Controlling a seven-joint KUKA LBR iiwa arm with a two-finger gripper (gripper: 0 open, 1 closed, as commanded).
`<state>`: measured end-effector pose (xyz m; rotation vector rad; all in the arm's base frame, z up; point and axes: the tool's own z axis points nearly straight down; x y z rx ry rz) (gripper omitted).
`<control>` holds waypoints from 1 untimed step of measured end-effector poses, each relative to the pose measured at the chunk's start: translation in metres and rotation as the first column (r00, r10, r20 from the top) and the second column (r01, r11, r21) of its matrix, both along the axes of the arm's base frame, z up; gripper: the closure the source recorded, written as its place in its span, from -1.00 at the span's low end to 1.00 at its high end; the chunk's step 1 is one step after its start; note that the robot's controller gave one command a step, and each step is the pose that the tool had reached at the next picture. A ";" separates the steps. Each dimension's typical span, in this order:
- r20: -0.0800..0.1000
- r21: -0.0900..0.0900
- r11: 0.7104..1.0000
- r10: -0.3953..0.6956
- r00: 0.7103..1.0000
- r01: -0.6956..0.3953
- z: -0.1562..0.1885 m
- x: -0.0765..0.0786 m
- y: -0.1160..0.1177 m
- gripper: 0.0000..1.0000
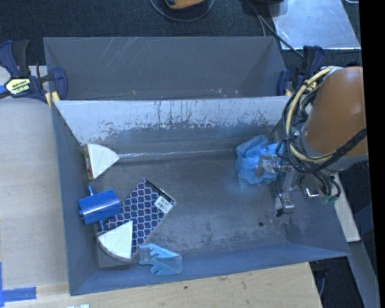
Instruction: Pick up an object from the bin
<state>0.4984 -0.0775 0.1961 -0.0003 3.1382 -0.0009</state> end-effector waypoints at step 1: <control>0.002 0.005 0.996 -0.087 0.996 0.087 -0.123 0.088 -0.061 -1.00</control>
Offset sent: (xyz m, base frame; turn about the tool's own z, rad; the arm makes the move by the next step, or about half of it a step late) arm 0.1079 -0.0542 -0.0392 -0.1624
